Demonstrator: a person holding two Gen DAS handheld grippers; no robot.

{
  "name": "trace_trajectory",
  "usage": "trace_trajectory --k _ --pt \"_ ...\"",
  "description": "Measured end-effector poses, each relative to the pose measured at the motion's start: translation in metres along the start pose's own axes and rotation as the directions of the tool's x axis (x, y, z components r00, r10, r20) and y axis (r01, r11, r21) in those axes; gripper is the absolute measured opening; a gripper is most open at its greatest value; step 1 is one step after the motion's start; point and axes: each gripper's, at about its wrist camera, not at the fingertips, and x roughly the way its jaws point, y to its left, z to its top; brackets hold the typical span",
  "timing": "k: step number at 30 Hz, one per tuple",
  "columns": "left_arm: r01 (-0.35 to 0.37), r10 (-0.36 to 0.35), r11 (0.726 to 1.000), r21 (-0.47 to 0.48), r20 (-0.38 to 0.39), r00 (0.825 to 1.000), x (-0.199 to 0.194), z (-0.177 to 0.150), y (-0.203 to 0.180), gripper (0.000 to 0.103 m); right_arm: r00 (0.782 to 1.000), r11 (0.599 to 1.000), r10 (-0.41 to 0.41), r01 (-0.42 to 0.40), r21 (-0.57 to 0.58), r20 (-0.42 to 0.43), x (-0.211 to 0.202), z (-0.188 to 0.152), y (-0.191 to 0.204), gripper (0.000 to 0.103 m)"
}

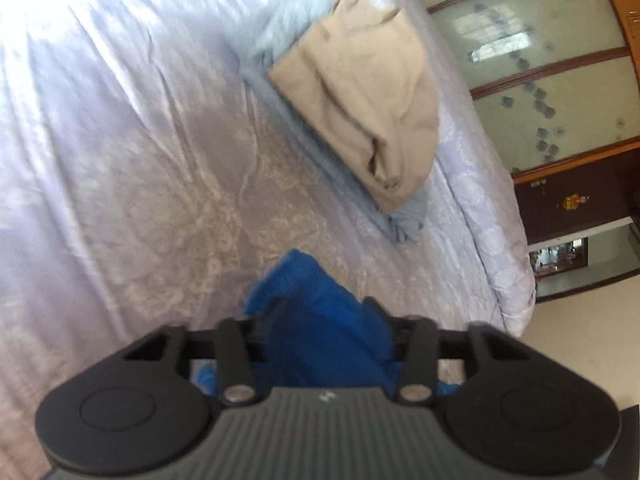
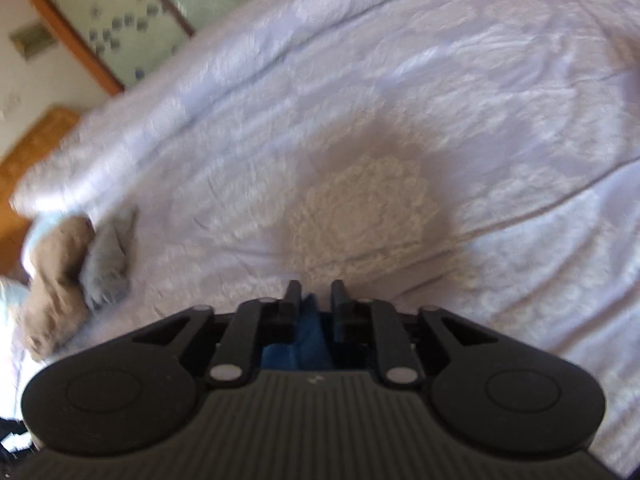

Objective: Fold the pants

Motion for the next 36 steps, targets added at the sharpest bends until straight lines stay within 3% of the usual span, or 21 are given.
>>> trace_trajectory --k 3,5,8,10,13,16,18,19,21,22,25,27,28,29,31,33,34,36 --pt "0.006 -0.010 0.998 0.058 0.079 0.997 -0.035 -0.011 -0.006 0.051 0.995 0.999 0.047 -0.046 -0.011 0.089 -0.044 0.000 0.005 0.029" --pt "0.036 -0.043 0.996 0.077 0.103 0.994 -0.052 -0.024 -0.011 0.048 0.990 0.992 0.120 -0.117 -0.037 0.081 -0.067 -0.008 0.017 0.029" --pt "0.057 -0.065 0.985 0.161 0.043 0.997 -0.043 -0.043 -0.034 0.047 0.965 0.964 0.261 -0.261 -0.058 -0.005 -0.080 -0.033 0.046 0.029" --pt "0.056 -0.057 0.967 0.248 -0.001 0.998 -0.026 -0.056 -0.052 0.047 0.935 0.936 0.340 -0.347 -0.057 -0.100 -0.070 -0.054 0.072 0.029" --pt "0.030 -0.021 0.931 0.363 -0.029 0.999 0.003 -0.066 -0.073 0.047 0.901 0.911 0.373 -0.401 -0.098 -0.224 -0.047 -0.083 0.108 0.029" --pt "-0.129 0.140 0.876 0.464 0.011 0.990 0.035 -0.065 -0.076 0.039 0.919 0.919 0.300 -0.351 -0.183 -0.256 -0.024 -0.094 0.123 0.028" --pt "-0.216 0.235 0.864 0.455 0.016 0.972 0.053 -0.056 -0.062 0.018 0.959 0.944 0.194 -0.240 -0.225 -0.208 -0.009 -0.084 0.109 0.023" --pt "-0.212 0.223 0.877 0.431 0.025 0.975 0.054 -0.051 -0.053 0.010 0.968 0.956 0.167 -0.205 -0.208 -0.186 -0.003 -0.078 0.093 0.000" --pt "-0.163 0.177 0.914 0.372 -0.003 0.984 0.052 -0.040 -0.040 0.007 0.961 0.975 0.209 -0.220 -0.041 -0.181 0.010 -0.059 0.055 0.000" --pt "-0.148 0.163 0.926 0.346 -0.015 0.987 0.050 -0.037 -0.036 0.006 0.969 0.981 0.195 -0.195 0.014 -0.149 0.012 -0.051 0.037 0.000" --pt "-0.154 0.167 0.922 0.355 -0.007 0.986 0.044 -0.039 -0.037 0.006 0.992 0.993 0.114 -0.113 0.030 -0.058 0.007 -0.032 0.012 0.000" --pt "-0.154 0.165 0.919 0.364 0.000 0.986 0.030 -0.044 -0.046 0.011 0.996 0.996 0.079 -0.077 0.053 -0.041 0.000 -0.026 0.006 0.000" --pt "-0.141 0.148 0.918 0.370 0.010 0.989 0.019 -0.048 -0.050 0.023 0.999 0.998 0.046 -0.045 0.046 -0.027 -0.010 -0.026 0.009 0.009" --pt "-0.129 0.127 0.916 0.379 0.029 0.991 0.005 -0.053 -0.052 0.032 0.999 0.999 0.047 -0.047 0.015 -0.012 -0.024 -0.027 0.013 0.011" --pt "-0.110 0.089 0.902 0.418 0.069 0.994 -0.024 -0.066 -0.056 0.033 0.996 0.994 0.093 -0.092 -0.067 0.008 -0.059 -0.040 0.023 0.016" --pt "-0.132 0.089 0.880 0.457 0.115 0.989 -0.051 -0.081 -0.054 0.040 0.986 0.979 0.168 -0.167 -0.117 0.002 -0.099 -0.060 0.027 0.020" --pt "-0.162 0.108 0.875 0.457 0.142 0.984 -0.062 -0.086 -0.053 0.049 0.981 0.972 0.194 -0.191 -0.138 0.002 -0.116 -0.074 0.031 0.026" --pt "-0.179 0.118 0.886 0.427 0.165 0.979 -0.082 -0.094 -0.041 0.055 0.982 0.966 0.185 -0.176 -0.187 0.029 -0.151 -0.101 0.029 0.038"
